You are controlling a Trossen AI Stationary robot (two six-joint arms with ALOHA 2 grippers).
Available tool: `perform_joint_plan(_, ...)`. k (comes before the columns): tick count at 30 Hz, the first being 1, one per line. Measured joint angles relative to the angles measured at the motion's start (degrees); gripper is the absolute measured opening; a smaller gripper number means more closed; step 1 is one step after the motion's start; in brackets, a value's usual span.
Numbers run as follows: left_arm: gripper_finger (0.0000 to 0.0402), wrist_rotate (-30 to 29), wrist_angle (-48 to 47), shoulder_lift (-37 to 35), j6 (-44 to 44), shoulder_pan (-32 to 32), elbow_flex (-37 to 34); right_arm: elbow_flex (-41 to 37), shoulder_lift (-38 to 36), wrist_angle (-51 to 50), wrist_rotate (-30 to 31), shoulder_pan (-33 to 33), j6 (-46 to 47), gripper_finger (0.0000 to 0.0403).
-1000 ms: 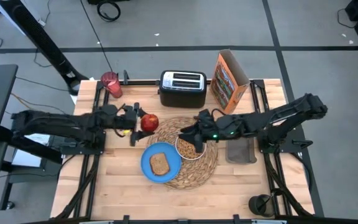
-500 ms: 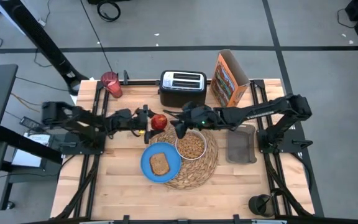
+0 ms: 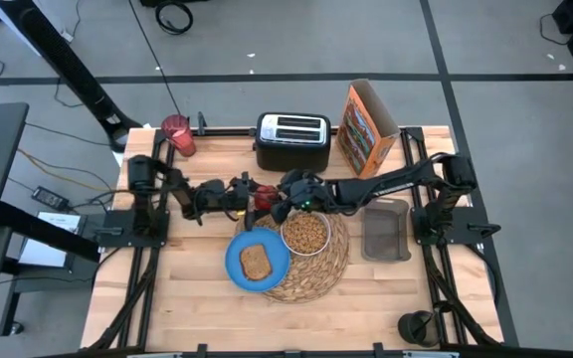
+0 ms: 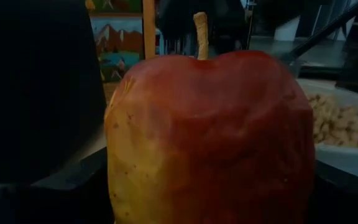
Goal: Arrange a breakfast setting
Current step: Put the apple from the black bin on the top left of the table mat
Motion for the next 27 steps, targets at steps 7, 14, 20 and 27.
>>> perform_joint_plan(7,0.0336,-0.43,2.23,5.02,0.33,0.00,1.54,-2.60,-0.02,0.29,-0.97,-2.04,4.21,0.0212)
perform_joint_plan(14,0.0337,-0.81,2.34,5.07,1.01,1.06,1.68,-4.48,-0.02,5.58,-4.99,-3.26,3.16,0.0198)
perform_joint_plan(20,0.0337,-0.80,2.28,5.07,0.00,1.25,1.68,-5.45,-0.04,6.89,-3.79,-3.33,-2.87,0.0180)
perform_joint_plan(27,0.0337,-0.76,2.28,5.07,-0.03,1.25,1.66,-5.57,-0.04,7.21,-4.56,-4.09,-6.13,0.0160)
